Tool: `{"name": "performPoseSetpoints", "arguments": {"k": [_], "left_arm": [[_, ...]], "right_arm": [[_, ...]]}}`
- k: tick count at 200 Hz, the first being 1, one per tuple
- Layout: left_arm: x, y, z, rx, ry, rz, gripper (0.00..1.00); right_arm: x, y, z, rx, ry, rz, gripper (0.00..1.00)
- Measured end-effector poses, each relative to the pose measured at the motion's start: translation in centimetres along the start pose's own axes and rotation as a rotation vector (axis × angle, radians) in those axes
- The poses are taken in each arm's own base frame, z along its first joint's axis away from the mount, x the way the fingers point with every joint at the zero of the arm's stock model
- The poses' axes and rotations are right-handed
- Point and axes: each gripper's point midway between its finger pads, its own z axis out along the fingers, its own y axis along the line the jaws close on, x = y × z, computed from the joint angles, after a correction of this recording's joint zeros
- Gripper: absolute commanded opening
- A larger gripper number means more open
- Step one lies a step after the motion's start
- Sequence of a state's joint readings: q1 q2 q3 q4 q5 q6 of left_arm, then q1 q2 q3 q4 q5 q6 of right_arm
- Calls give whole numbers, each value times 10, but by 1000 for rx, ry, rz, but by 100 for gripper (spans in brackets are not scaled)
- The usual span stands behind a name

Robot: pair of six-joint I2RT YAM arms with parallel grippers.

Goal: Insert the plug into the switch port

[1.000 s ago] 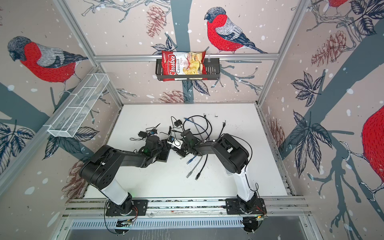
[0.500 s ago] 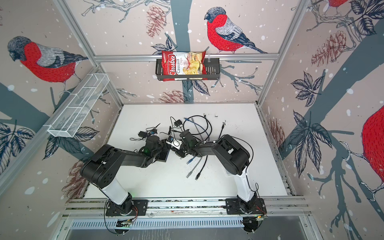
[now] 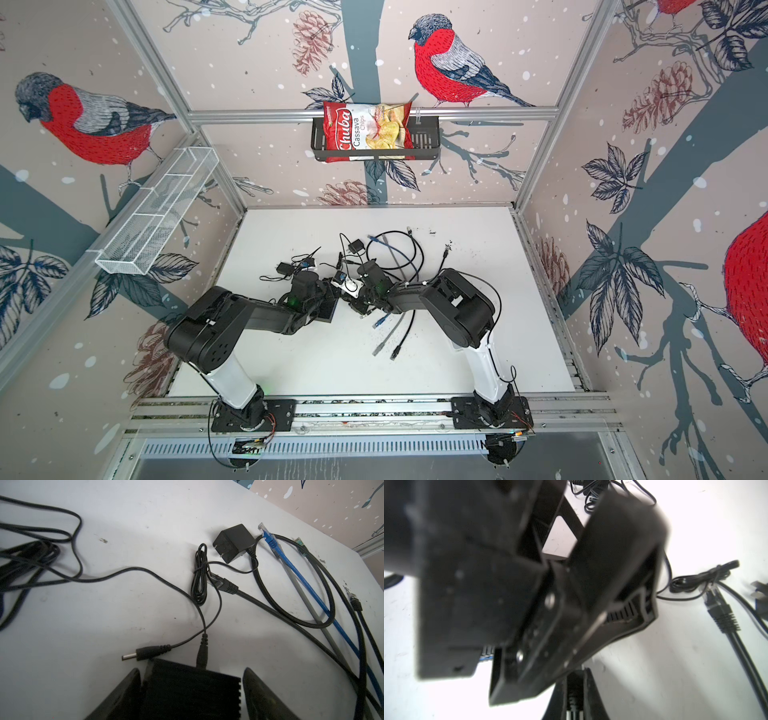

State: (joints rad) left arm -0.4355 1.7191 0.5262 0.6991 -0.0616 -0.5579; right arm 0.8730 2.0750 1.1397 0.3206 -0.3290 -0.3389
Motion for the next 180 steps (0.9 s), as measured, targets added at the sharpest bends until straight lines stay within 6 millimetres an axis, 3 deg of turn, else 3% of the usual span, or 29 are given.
{"name": "performPoseSetpoints", "arguments": {"k": [115, 180], "left_arm": [[0, 4, -1, 27, -51, 55, 73], [2, 0, -3, 60, -61, 75, 73]], "right_arm": [[-10, 1, 12, 14, 54, -34, 5], [-10, 3, 10, 17, 55, -43, 5]]}}
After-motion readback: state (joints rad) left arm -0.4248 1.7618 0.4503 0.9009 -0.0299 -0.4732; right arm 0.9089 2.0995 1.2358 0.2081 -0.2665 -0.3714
